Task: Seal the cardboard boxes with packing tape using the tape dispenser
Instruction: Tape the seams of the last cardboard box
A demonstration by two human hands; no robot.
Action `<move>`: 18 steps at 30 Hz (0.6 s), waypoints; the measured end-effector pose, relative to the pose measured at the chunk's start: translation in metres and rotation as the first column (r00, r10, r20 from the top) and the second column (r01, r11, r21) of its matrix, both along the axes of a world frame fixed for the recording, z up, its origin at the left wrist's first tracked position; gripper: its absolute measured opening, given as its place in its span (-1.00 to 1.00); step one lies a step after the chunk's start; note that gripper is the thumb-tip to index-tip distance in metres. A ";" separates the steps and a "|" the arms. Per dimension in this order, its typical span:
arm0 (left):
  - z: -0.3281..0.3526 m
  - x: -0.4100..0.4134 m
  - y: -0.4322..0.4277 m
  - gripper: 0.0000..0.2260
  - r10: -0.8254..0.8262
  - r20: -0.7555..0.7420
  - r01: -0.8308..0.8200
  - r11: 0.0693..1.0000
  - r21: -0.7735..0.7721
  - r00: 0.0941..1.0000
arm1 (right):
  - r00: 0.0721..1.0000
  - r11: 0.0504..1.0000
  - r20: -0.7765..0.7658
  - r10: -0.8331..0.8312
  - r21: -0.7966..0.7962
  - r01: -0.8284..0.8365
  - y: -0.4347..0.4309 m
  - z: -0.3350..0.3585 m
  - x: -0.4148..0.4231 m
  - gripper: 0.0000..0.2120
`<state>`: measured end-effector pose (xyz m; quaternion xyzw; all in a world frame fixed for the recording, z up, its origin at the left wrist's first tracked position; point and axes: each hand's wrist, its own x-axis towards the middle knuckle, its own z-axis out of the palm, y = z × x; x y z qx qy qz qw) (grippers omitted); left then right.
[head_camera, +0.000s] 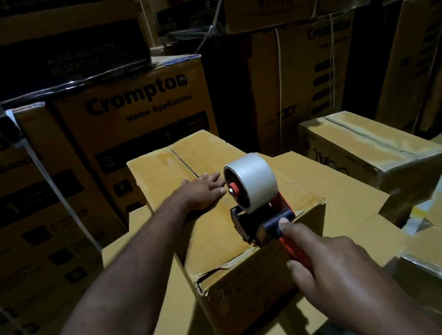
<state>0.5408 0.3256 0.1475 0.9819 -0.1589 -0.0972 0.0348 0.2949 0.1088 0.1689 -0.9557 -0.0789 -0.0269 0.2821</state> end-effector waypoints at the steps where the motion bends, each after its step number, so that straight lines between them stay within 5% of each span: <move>1: 0.001 -0.010 -0.007 -0.56 0.007 0.011 -0.007 1.000 -0.021 1.000 | 1.000 1.000 0.009 -0.009 0.008 0.009 -0.002 0.000 0.000 -0.43; 6: -0.014 -0.053 -0.018 -0.61 -0.097 -0.041 0.092 0.990 -0.103 0.994 | 0.999 0.999 0.033 0.007 0.037 -0.008 -0.006 -0.003 -0.001 -0.43; 18: -0.007 -0.065 -0.025 -0.63 -0.014 -0.037 0.013 0.999 -0.046 0.999 | 0.997 0.999 0.064 0.038 -0.013 -0.037 -0.019 -0.005 -0.032 -0.40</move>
